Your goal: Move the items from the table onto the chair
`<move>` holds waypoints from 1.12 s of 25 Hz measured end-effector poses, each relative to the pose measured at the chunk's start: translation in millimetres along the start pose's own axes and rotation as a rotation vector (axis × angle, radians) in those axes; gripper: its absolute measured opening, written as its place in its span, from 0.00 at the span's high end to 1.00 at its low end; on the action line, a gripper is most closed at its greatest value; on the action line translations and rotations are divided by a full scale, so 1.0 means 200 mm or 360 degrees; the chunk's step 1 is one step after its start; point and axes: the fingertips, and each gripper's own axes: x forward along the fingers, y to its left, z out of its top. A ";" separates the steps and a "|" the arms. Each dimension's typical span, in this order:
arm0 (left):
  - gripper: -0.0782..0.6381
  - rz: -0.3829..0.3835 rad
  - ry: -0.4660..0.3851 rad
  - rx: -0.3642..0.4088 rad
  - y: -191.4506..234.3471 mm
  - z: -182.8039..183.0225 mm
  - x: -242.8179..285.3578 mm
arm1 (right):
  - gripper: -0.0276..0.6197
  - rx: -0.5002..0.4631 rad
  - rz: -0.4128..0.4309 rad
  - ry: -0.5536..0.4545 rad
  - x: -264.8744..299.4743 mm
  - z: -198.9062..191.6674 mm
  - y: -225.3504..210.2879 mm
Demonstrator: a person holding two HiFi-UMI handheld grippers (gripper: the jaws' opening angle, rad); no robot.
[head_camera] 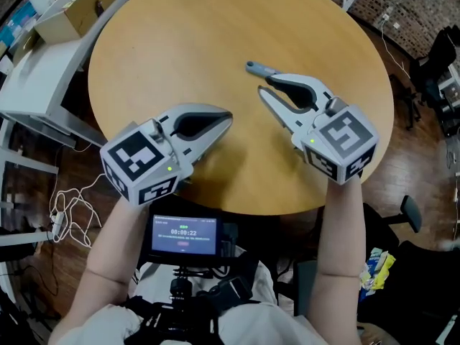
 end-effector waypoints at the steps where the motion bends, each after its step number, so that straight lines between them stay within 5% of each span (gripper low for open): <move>1: 0.88 0.0000 -0.0001 0.0002 0.00 0.00 0.00 | 0.79 -0.0055 -0.0017 0.0066 0.01 -0.03 -0.04; 4: 0.88 0.0000 0.0002 0.0009 -0.01 0.00 0.00 | 0.70 -0.0121 -0.0017 0.0230 0.07 -0.17 -0.15; 16: 0.88 -0.0048 0.0012 0.0028 -0.03 -0.02 0.00 | 0.65 0.0191 0.0279 0.0675 0.17 -0.53 -0.37; 19: 0.88 -0.0045 -0.0004 0.0034 -0.03 -0.01 0.00 | 0.73 0.0230 0.0354 0.0702 0.18 -0.52 -0.34; 24: 0.88 -0.0047 -0.0001 0.0025 -0.02 -0.01 -0.01 | 0.74 0.0174 0.0295 0.0697 0.14 -0.51 -0.32; 28: 0.88 -0.0046 0.0004 0.0015 -0.02 -0.02 -0.01 | 0.74 0.0196 0.0196 0.0514 0.04 -0.42 -0.29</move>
